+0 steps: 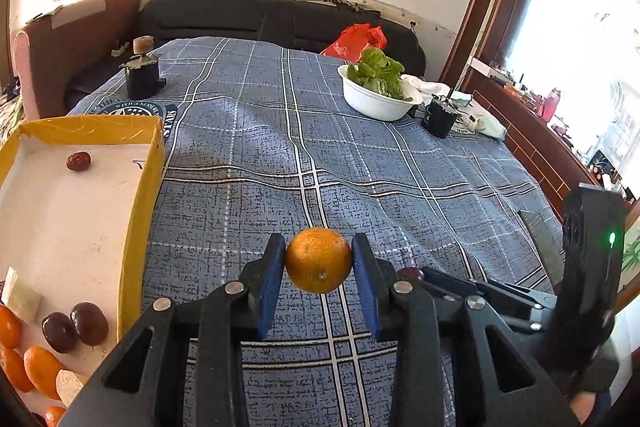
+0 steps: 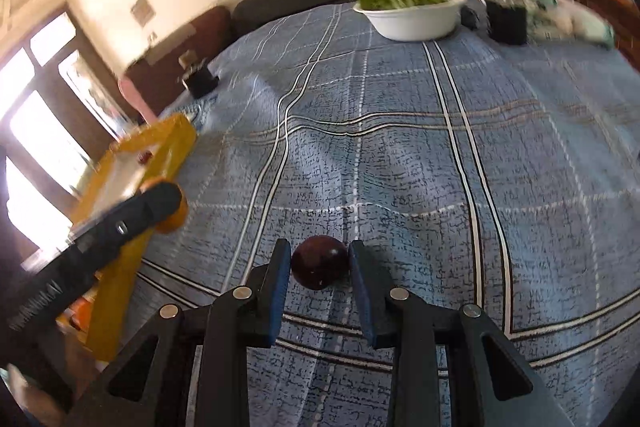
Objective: Organize fruits
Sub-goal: 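Lift the mandarin and plum in both grippers and hold them above the cover, then carry the mandarin and plum in both grippers over the tray, then open the left gripper to drop the mandarin while the right gripper releases the plum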
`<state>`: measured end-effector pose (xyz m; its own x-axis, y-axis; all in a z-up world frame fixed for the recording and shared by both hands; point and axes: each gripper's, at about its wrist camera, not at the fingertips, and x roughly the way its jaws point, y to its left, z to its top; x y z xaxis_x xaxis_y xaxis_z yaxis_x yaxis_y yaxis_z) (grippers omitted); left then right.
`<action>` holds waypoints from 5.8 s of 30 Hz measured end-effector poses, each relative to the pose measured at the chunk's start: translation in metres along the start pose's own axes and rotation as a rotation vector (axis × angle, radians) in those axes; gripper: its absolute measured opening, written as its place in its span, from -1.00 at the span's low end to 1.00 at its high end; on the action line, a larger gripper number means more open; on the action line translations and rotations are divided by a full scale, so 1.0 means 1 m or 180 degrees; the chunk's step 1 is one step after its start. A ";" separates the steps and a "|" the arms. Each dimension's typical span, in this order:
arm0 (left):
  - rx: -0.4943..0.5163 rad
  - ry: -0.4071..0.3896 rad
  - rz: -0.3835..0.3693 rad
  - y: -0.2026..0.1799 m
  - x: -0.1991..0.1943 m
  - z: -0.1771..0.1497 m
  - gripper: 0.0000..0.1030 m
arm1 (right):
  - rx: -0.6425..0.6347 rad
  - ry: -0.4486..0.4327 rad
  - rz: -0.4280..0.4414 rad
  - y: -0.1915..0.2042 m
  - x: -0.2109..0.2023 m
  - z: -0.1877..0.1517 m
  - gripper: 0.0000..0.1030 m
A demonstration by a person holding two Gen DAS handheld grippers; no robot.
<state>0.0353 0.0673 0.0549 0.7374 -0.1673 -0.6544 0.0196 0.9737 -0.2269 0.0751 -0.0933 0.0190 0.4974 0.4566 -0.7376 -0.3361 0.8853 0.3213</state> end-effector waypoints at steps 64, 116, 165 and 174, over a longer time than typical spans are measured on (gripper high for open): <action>0.0258 -0.0071 0.0318 -0.014 0.006 -0.004 -0.36 | -0.0206 -0.0495 -0.0018 0.021 -0.036 -0.003 -0.40; -0.0883 -0.0200 0.0878 0.228 -0.127 -0.062 -0.35 | -0.0789 0.0187 0.0844 0.221 0.037 0.001 -0.39; -0.0553 -0.0279 0.1174 0.205 -0.119 -0.065 -0.35 | -0.1107 0.0371 0.0442 0.257 0.079 -0.004 -0.37; -0.0551 -0.0276 0.1176 0.205 -0.119 -0.065 -0.32 | -0.1123 0.0391 0.0473 0.256 0.078 -0.008 -0.31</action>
<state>-0.0920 0.2767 0.0396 0.7278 0.2092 -0.6531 -0.3652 0.9243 -0.1109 0.0215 0.1681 0.0387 0.3307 0.5445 -0.7708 -0.6617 0.7162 0.2220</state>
